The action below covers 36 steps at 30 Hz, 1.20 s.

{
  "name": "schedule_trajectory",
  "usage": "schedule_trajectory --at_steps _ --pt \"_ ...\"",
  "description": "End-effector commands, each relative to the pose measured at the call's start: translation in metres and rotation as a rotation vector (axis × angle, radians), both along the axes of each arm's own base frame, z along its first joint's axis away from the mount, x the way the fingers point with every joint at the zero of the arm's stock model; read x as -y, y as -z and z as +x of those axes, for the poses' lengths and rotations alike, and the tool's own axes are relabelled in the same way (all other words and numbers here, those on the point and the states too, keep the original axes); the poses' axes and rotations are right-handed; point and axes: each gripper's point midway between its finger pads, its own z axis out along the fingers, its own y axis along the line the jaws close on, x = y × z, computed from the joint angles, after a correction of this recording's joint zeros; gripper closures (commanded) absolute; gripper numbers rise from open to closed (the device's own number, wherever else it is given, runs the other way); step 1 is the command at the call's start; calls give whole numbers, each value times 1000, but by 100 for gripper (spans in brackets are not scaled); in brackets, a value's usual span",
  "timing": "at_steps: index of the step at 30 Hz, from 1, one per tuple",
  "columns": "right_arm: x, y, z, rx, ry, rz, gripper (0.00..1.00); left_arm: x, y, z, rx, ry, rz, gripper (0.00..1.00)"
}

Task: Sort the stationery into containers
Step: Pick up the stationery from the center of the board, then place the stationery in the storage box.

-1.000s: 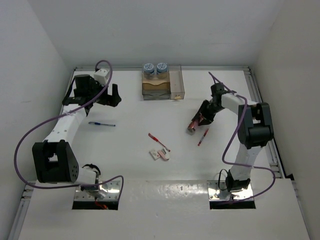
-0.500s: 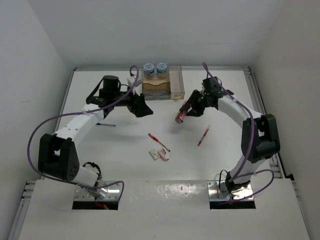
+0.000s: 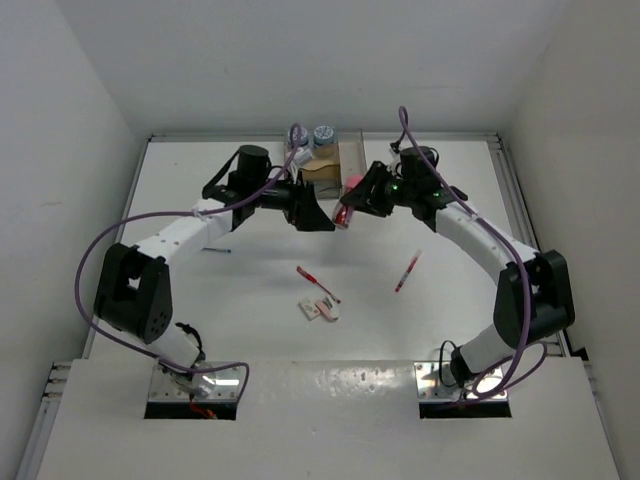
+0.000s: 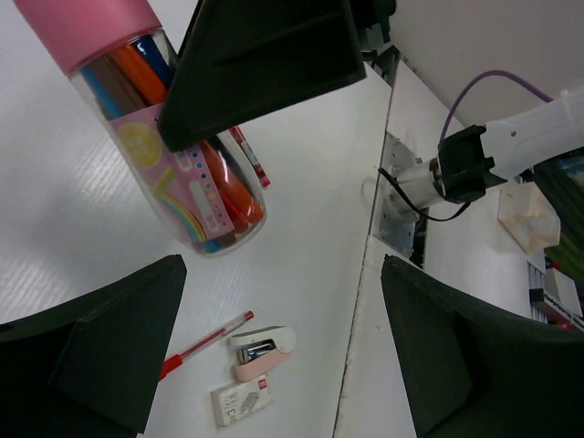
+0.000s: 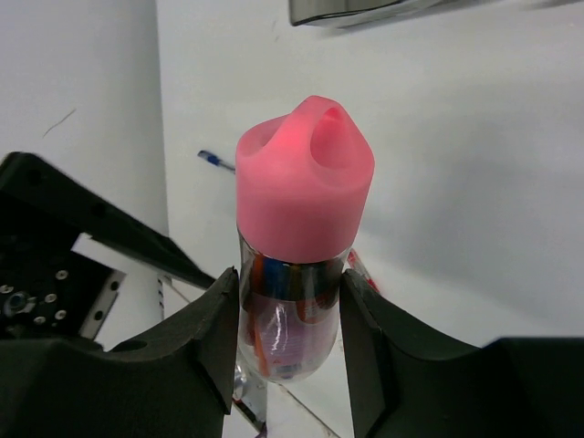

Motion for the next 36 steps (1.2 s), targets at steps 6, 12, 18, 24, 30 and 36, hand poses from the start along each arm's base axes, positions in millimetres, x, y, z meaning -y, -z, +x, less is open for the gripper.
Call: schedule_trajectory --at_steps 6,12,18,24,30,36 --pt "-18 -46 0 145 -45 74 100 18 -11 16 60 -59 21 7" --pt "-21 -51 -3 147 -47 81 100 16 -5 33 93 -138 86 8" --pt "-25 -53 -4 141 -49 93 100 17 3 43 106 -182 134 11" --pt "-28 -57 -2 143 -46 108 100 25 4 40 93 -159 116 15" --pt "-29 -58 -2 142 -44 115 100 27 1 43 97 -163 101 25" --pt "-31 -57 -4 133 -50 122 100 29 2 47 88 -174 96 32"
